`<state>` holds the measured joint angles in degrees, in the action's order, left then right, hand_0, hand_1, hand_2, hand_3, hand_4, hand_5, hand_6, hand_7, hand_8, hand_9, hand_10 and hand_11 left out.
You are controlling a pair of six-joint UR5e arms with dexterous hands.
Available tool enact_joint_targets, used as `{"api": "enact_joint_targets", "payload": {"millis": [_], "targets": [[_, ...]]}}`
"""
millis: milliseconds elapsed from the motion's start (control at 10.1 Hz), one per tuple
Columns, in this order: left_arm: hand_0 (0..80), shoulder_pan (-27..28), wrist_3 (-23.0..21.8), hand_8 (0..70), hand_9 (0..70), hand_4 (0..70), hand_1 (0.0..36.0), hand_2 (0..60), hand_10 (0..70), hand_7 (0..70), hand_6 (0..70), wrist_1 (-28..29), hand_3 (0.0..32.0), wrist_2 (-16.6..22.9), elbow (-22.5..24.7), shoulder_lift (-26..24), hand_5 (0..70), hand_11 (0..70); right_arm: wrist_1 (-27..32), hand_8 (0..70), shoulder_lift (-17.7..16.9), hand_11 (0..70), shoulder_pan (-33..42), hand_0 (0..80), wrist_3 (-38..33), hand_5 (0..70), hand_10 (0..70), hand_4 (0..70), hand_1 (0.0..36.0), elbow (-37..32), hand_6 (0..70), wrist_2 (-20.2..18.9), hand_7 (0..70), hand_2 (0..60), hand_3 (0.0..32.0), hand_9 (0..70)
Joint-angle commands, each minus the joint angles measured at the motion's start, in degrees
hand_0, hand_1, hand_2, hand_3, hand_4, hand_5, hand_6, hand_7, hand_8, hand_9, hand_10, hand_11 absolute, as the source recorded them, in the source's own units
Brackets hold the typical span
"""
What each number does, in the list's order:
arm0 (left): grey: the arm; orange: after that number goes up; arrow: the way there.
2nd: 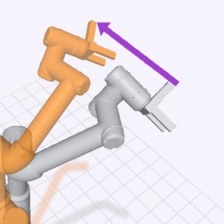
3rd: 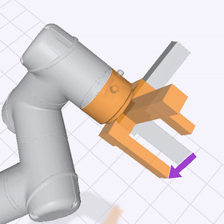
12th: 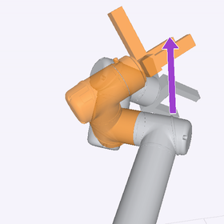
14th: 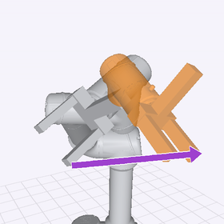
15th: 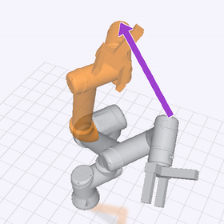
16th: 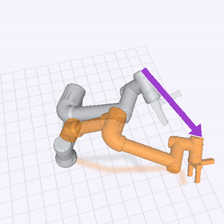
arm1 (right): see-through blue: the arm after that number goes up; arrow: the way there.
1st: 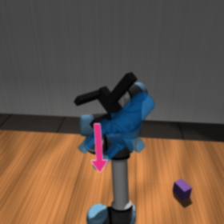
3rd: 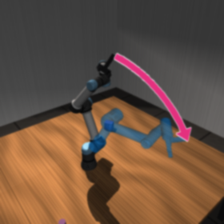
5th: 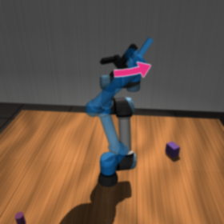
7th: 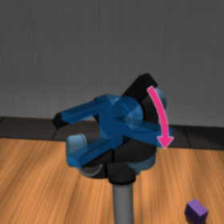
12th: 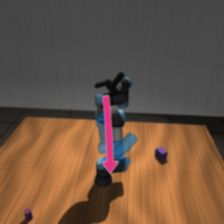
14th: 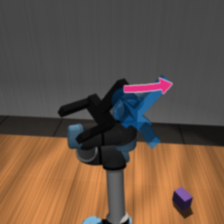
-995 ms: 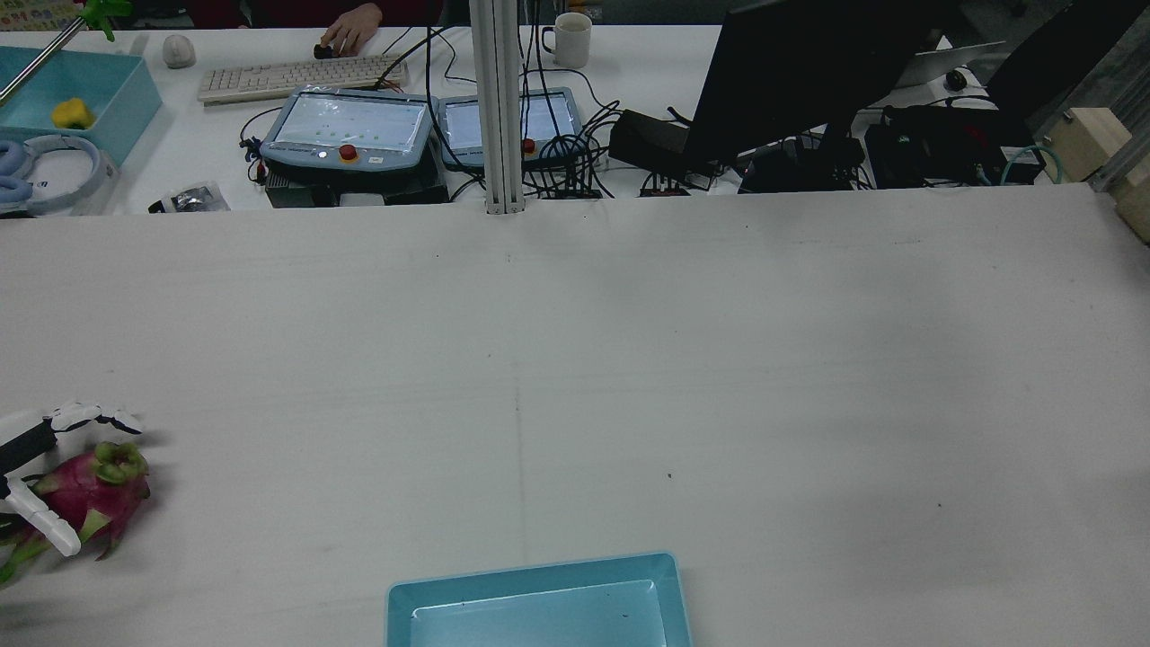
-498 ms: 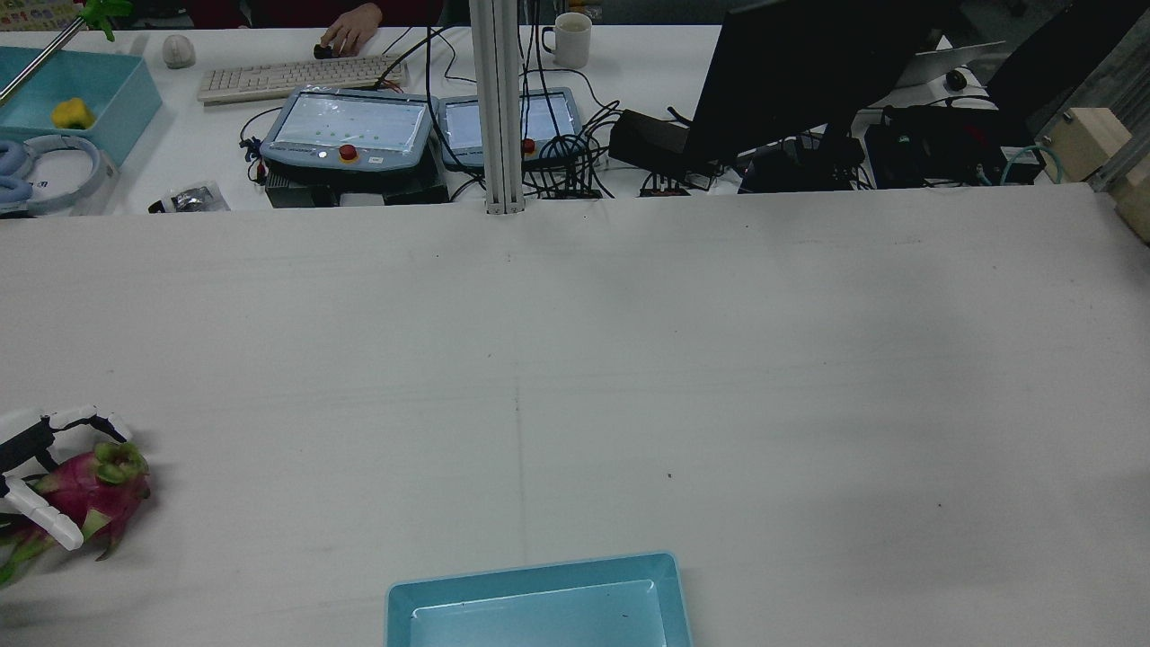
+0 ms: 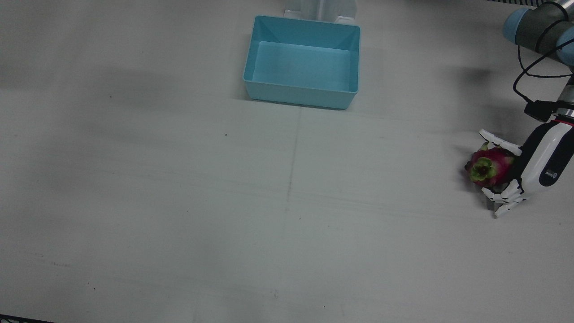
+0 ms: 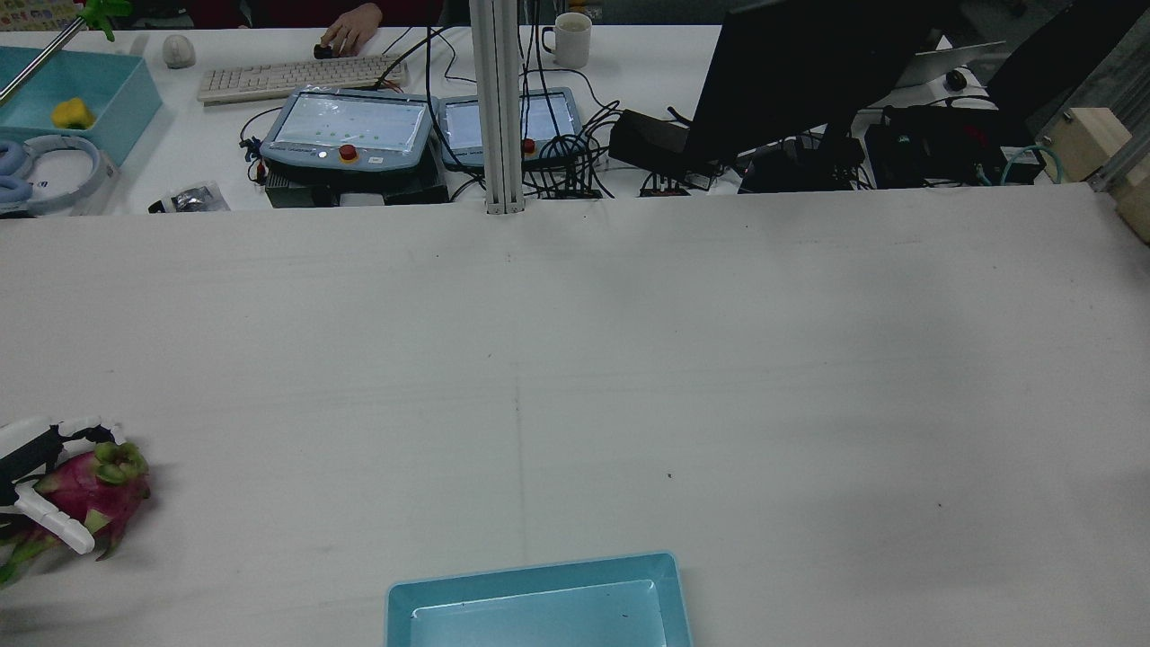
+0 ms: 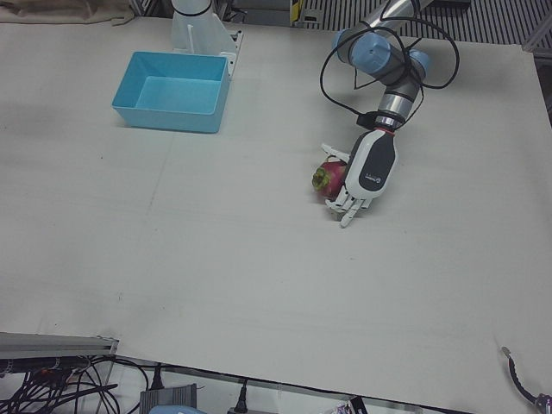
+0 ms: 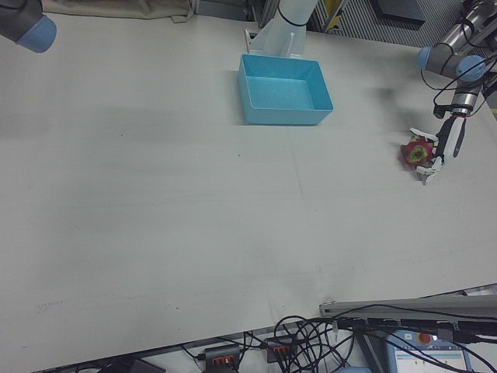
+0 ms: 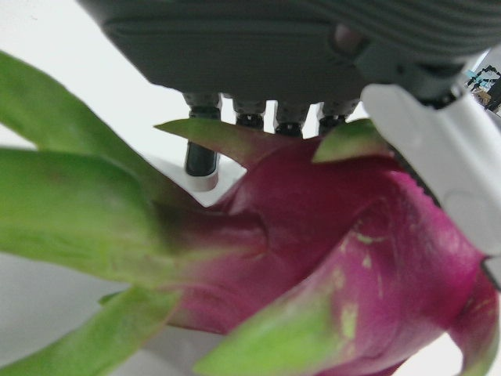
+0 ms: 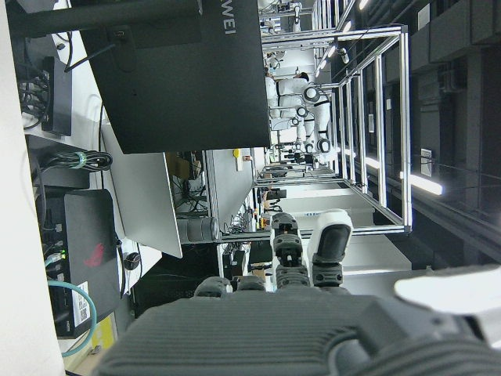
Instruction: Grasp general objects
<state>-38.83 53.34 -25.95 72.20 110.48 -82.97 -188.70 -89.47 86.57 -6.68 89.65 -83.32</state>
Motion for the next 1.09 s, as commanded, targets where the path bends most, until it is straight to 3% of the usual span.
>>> {"api": "enact_joint_targets", "payload": {"millis": [0, 199, 299, 398, 498, 697, 995], "targets": [[59.3, 0.24, 0.01, 23.2, 13.9, 18.0, 19.5, 9.8, 61.6, 44.0, 32.8, -0.15, 0.0, -2.49, 0.26, 0.09, 55.3, 70.0, 0.0, 0.0, 0.0, 0.0, 0.0, 0.0, 0.0, 0.0, 0.0, 0.0, 0.0, 0.0, 0.0, 0.0, 0.0, 0.0, 0.0, 0.0], [58.3, 0.33, -0.08, 30.3, 21.4, 24.7, 17.8, 14.8, 70.0, 47.3, 43.4, -0.24, 0.0, -3.03, 0.44, 0.09, 65.2, 70.0, 0.0, 0.0, 0.0, 0.0, 0.0, 0.0, 0.0, 0.0, 0.0, 0.0, 0.0, 0.0, 0.0, 0.0, 0.0, 0.0, 0.0, 0.0], [56.6, 0.33, -0.08, 34.6, 25.3, 29.2, 16.9, 23.8, 70.0, 47.9, 51.8, -0.5, 0.0, -3.12, 0.35, 0.09, 70.0, 70.0, 0.0, 0.0, 0.0, 0.0, 0.0, 0.0, 0.0, 0.0, 0.0, 0.0, 0.0, 0.0, 0.0, 0.0, 0.0, 0.0, 0.0, 0.0], [52.2, 0.42, -0.08, 36.3, 25.4, 30.0, 15.8, 40.8, 70.0, 44.2, 57.4, -0.59, 0.0, -3.12, 0.09, 0.0, 70.0, 70.0, 0.0, 0.0, 0.0, 0.0, 0.0, 0.0, 0.0, 0.0, 0.0, 0.0, 0.0, 0.0, 0.0, 0.0, 0.0, 0.0, 0.0, 0.0], [48.0, 0.33, -0.08, 43.2, 32.6, 35.6, 17.5, 60.0, 70.0, 43.4, 68.7, -0.68, 0.0, -3.12, 0.0, 0.0, 70.0, 70.0, 0.0, 0.0, 0.0, 0.0, 0.0, 0.0, 0.0, 0.0, 0.0, 0.0, 0.0, 0.0, 0.0, 0.0, 0.0, 0.0, 0.0, 0.0], [46.4, 0.33, -0.08, 51.0, 43.1, 44.6, 18.5, 60.0, 70.0, 48.6, 70.0, -1.29, 0.0, -3.38, 0.17, 0.09, 70.0, 70.0, 0.0, 0.0, 0.0, 0.0, 0.0, 0.0, 0.0, 0.0, 0.0, 0.0, 0.0, 0.0, 0.0, 0.0, 0.0, 0.0, 0.0, 0.0], [41.5, 0.07, -0.17, 57.5, 52.7, 57.3, 18.3, 60.0, 70.0, 52.8, 70.0, -3.47, 0.0, -3.56, 2.0, 0.09, 70.0, 70.0, 0.0, 0.0, 0.0, 0.0, 0.0, 0.0, 0.0, 0.0, 0.0, 0.0, 0.0, 0.0, 0.0, 0.0, 0.0, 0.0, 0.0, 0.0]]}}
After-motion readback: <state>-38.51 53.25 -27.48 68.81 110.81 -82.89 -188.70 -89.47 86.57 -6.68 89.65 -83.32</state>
